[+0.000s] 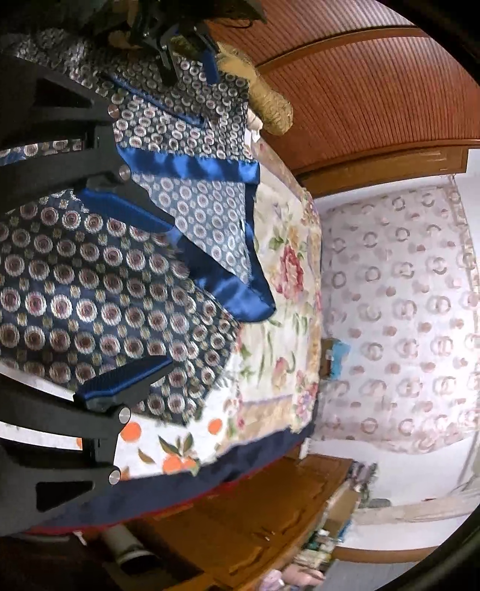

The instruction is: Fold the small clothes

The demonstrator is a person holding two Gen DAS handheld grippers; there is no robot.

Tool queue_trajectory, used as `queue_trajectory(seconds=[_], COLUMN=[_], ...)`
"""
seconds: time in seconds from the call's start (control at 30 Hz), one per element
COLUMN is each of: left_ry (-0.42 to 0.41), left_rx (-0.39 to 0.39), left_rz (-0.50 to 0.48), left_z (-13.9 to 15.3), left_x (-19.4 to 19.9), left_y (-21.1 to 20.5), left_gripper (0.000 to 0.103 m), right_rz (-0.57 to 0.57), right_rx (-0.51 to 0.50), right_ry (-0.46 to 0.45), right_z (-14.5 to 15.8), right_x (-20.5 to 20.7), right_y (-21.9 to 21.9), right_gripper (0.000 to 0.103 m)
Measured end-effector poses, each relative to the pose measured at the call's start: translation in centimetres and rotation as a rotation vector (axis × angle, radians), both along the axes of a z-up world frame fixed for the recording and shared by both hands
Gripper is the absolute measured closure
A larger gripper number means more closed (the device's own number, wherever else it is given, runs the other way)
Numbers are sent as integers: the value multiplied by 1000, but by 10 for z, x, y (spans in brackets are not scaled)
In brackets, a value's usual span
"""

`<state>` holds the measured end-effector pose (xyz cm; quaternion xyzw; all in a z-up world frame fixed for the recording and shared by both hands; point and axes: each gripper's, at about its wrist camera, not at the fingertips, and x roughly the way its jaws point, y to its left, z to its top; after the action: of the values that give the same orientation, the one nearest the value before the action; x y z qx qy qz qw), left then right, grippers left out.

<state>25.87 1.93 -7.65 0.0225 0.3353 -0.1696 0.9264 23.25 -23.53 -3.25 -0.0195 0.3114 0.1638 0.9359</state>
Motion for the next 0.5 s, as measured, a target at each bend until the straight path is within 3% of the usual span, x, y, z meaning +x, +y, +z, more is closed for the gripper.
queue_trajectory(seconds=[0.1, 0.23, 0.5], left_ry=[-4, -6, -17], left_rx=[3, -4, 4], left_rz=[7, 29, 104], left_z=[1, 2, 12], left_x=[1, 4, 8], left_y=[1, 5, 22], left_gripper=[0, 0, 0], right_rz=[-39, -128, -142], right_rx=[-42, -102, -128], right_ry=[8, 86, 141], right_z=[-7, -33, -68], right_x=[6, 24, 47], right_y=[-4, -16, -19], right_gripper=[29, 29, 29])
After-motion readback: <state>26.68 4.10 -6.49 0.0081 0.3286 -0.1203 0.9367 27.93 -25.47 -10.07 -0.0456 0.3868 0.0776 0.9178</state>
